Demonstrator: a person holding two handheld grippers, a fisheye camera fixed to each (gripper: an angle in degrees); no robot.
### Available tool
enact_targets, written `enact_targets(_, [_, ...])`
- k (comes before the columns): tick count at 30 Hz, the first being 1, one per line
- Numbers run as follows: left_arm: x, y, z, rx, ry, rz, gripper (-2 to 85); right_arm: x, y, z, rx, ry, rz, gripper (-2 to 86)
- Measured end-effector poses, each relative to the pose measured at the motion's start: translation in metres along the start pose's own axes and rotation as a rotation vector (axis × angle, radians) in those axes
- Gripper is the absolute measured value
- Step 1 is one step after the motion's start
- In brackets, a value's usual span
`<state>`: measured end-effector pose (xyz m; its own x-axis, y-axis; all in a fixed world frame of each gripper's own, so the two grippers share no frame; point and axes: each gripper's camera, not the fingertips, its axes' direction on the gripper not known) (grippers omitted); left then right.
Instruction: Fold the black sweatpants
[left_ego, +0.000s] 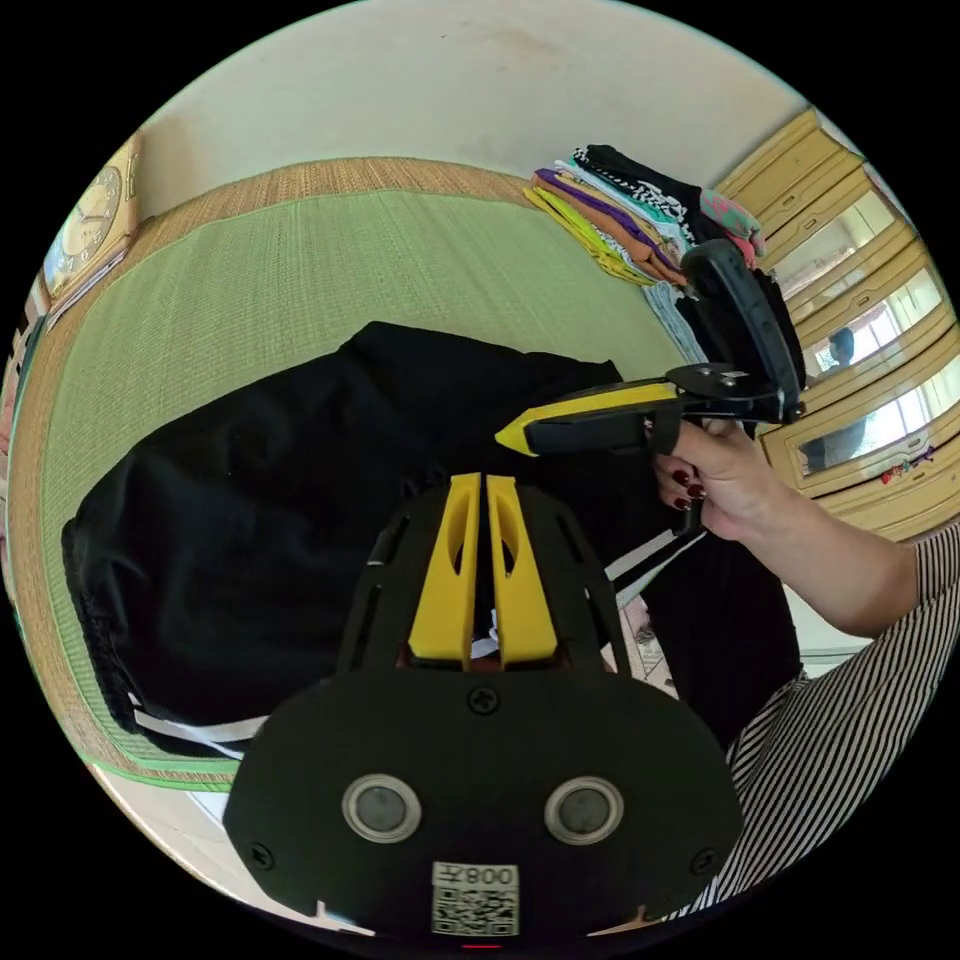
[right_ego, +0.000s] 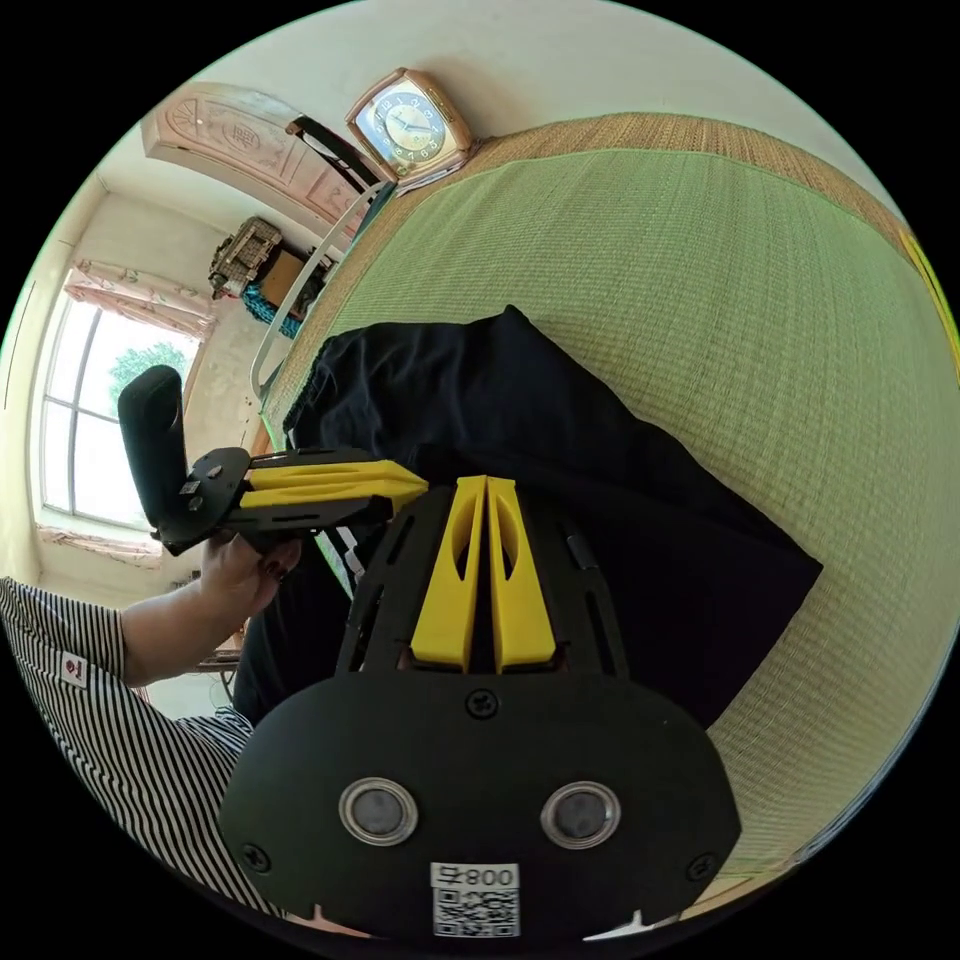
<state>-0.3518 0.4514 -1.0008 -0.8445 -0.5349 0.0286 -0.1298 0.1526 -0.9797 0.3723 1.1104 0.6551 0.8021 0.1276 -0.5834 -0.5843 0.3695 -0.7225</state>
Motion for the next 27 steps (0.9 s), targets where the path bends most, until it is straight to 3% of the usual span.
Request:
enact_targets(2, [-0.003,0.001,0.002,-0.003,-0.034,-0.022,0.7,0.011,0.007,0.001,0.004,0.018,0.027,0.1])
enact_targets(7, [-0.012,0.010,-0.002,0.045,0.122,-0.138,0.2,0.028,0.017,0.002,0.028,-0.036,0.066,0.1])
enact_targets(10, [0.001,0.008,-0.006,0.049,0.098,-0.108,0.1,0.029,0.021,0.004,0.014,0.047,0.035,0.1])
enact_targets(19, [0.038,0.028,-0.043,0.096,0.203,-0.086,0.1,0.041,0.074,-0.037,0.083,-0.031,0.004,0.1])
enact_targets(22, [0.053,0.038,-0.032,0.009,0.181,-0.108,0.3,0.045,0.112,-0.033,0.036,-0.037,0.020,0.0])
enact_targets(25, [0.056,0.037,-0.030,0.032,0.247,-0.157,0.5,0.059,0.136,-0.006,-0.096,-0.040,0.057,0.1])
enact_targets(27, [0.071,0.030,-0.042,0.052,0.224,-0.145,0.8,0.065,0.147,-0.007,-0.078,-0.046,0.083,0.1])
